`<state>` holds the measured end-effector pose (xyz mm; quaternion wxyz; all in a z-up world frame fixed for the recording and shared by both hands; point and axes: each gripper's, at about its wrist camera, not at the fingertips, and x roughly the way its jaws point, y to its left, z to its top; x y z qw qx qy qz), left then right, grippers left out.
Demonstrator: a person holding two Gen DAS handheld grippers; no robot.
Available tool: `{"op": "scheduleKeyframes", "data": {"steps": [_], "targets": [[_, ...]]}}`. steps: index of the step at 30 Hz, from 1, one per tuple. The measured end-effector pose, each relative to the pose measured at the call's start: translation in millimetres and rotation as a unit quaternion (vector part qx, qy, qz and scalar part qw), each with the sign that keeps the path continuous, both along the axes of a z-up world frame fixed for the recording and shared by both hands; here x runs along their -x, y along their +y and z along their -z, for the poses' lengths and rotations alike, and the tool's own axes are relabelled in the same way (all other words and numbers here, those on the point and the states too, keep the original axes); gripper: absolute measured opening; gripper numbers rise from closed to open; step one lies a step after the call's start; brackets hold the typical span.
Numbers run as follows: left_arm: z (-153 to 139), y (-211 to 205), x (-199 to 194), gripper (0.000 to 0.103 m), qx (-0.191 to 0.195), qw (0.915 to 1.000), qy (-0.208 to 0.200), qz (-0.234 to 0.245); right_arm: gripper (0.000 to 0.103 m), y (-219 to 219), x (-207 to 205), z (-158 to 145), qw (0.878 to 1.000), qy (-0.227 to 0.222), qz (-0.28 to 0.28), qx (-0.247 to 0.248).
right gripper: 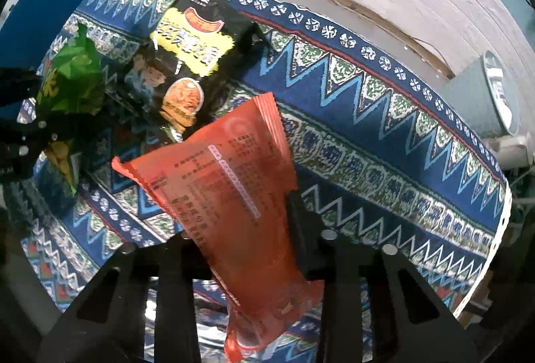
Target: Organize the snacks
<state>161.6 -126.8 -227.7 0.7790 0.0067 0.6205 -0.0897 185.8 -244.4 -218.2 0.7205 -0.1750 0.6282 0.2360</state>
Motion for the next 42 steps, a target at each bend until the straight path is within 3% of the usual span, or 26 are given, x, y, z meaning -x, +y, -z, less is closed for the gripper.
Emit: {"op": "scheduleKeyframes", "data": {"steps": [10,28,42], "targets": [[-31,8,21,0.038,-0.036,0.9982,-0.041,0.024,0.023,6,29,-22,1.0,-0.002,0.028,-0.007],[-94,32,47,0.038,-0.08,0.9898,-0.115,0.026,0.023,31,57,-99,0.995,-0.058,0.048,-0.066],[-137,52,74,0.038,-0.091,0.9825,-0.161,0.027,0.023,64,67,-148,0.988,-0.093,0.036,-0.114]]}}
